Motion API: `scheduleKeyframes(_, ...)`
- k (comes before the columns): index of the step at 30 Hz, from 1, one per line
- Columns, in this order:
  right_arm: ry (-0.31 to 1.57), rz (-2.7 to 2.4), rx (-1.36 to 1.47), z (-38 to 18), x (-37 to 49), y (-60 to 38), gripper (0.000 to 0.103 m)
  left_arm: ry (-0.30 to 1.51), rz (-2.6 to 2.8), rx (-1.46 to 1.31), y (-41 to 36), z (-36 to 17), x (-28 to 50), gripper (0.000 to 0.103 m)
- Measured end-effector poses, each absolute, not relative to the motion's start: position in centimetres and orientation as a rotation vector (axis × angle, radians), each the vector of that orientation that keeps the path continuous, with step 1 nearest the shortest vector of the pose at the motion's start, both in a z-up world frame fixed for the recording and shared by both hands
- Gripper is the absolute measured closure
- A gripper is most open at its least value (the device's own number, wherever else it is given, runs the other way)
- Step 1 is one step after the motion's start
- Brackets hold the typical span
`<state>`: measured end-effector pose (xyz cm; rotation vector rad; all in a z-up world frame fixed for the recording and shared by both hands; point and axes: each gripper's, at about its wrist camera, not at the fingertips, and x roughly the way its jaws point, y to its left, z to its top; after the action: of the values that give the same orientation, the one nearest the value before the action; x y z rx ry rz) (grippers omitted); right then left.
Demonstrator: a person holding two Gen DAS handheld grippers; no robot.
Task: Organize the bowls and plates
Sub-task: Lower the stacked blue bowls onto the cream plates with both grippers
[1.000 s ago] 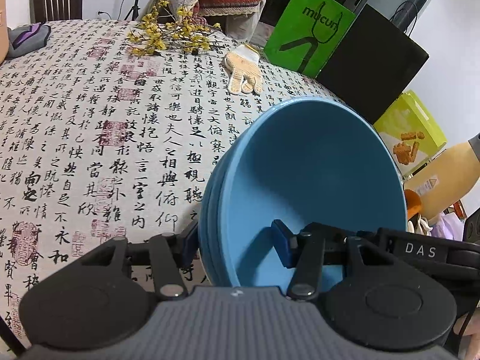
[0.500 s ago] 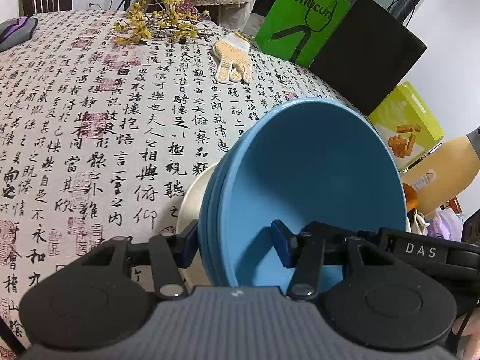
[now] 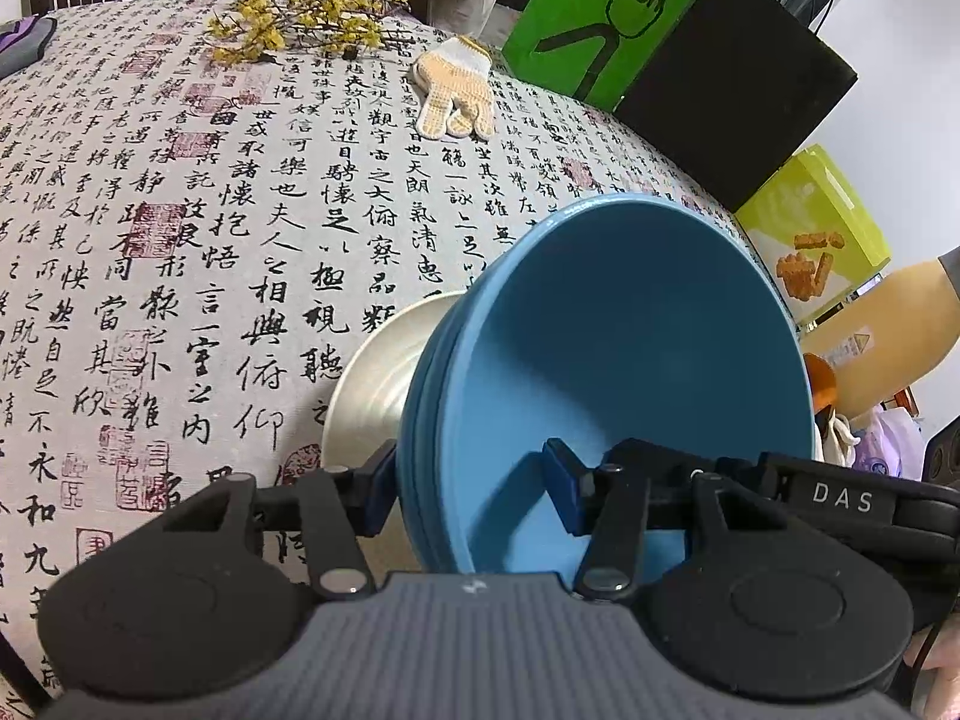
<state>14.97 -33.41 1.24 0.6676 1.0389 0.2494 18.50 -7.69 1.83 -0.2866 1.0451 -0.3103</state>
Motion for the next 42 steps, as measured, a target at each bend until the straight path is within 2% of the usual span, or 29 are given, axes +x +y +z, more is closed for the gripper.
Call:
scheduleKeyframes(37,1.081,0.238,0.651,-1.3,16.9,-34.3,0.065,1.084,-0.320,-0.270,-8.2,-0.1,20.2,0.052)
scheduleKeyframes(40,1.082,0.248,0.649,-1.2,16.9,-34.3,0.062,1.073,-0.321,-0.265,-8.1,0.0,20.1,0.050)
scheduleKeyframes(42,1.082,0.254,0.662,-1.2,16.9,-34.3,0.058,1.062,-0.328,-0.271,-7.9,0.3,20.0,0.043)
